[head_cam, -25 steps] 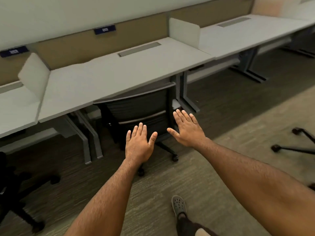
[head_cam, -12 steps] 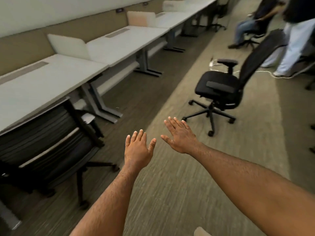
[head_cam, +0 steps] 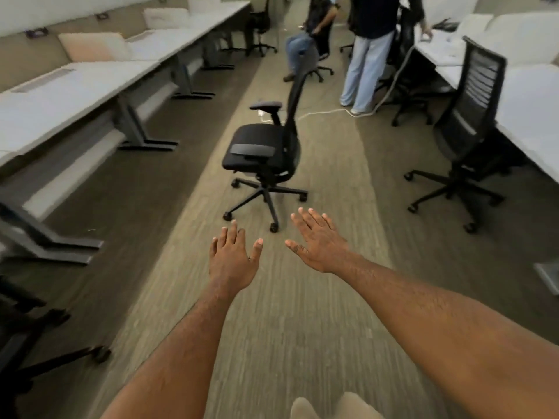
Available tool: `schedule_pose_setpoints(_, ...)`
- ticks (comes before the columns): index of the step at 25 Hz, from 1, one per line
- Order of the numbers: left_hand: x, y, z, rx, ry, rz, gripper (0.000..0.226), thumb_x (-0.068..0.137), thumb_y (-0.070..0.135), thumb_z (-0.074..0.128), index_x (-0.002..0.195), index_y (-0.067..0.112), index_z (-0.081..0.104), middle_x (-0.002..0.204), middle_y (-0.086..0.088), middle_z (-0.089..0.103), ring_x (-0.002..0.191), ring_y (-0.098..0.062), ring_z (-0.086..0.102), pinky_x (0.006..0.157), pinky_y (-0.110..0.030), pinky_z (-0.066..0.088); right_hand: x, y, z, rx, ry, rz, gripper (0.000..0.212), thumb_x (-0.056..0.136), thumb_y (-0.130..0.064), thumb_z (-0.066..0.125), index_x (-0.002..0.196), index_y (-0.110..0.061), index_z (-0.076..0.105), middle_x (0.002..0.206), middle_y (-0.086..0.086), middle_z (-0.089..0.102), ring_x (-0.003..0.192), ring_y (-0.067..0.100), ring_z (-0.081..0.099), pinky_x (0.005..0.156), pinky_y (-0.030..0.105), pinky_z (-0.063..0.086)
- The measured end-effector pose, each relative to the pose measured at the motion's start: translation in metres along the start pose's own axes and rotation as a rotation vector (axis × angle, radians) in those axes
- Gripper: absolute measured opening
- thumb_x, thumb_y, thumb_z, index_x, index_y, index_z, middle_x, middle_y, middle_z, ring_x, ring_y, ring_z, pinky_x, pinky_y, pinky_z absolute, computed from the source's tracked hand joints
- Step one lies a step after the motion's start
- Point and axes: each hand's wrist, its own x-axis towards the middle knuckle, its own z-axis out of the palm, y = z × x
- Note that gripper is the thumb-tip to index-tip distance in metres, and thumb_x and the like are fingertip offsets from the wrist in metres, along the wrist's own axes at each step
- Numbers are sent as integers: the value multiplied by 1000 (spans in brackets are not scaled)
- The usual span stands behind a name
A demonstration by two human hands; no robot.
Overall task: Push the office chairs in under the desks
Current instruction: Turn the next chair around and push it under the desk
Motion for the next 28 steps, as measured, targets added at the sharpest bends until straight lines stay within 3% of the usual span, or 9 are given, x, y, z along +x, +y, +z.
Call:
schedule_pose_setpoints(8, 50, 189, 42, 32, -93, 293, 74, 101, 59, 17, 158, 12, 19, 168, -5, 1, 154, -22, -4, 123, -41, -5, -58, 179, -22, 44, 50, 266, 77, 99, -64, 16, 158, -19, -2, 167, 5, -5, 152, 21, -9, 122, 42, -7)
schedule_pose_setpoints(14, 119, 255, 84, 68, -151, 403, 78, 99, 63, 13, 158, 12, 19, 168, -5, 3, 154, -22, -2, 124, -43, -4, -47, 261, -12, 61, 42, 401, 78, 97, -66, 15, 159, -19, 1, 167, 5, -2, 153, 20, -7, 122, 41, -6)
schedule_pose_setpoints(20, 250, 291, 113, 82, -184, 425, 78, 100, 62, 15, 157, 10, 23, 168, -8, 4, 154, -24, 1, 124, -44, -3, 58, 343, -18, 39, 14, 430, 78, 98, -66, 15, 159, -19, 2, 167, 5, 0, 153, 21, -5, 122, 42, -4)
schedule_pose_setpoints(28, 451, 297, 64, 67, -85, 325, 74, 102, 59, 19, 156, 10, 26, 167, -11, 8, 154, -27, 4, 124, -47, 0, 250, 407, -67, 20, -2, 345, 78, 99, -64, 14, 159, -17, 0, 167, 6, -1, 153, 21, -5, 122, 42, -4)
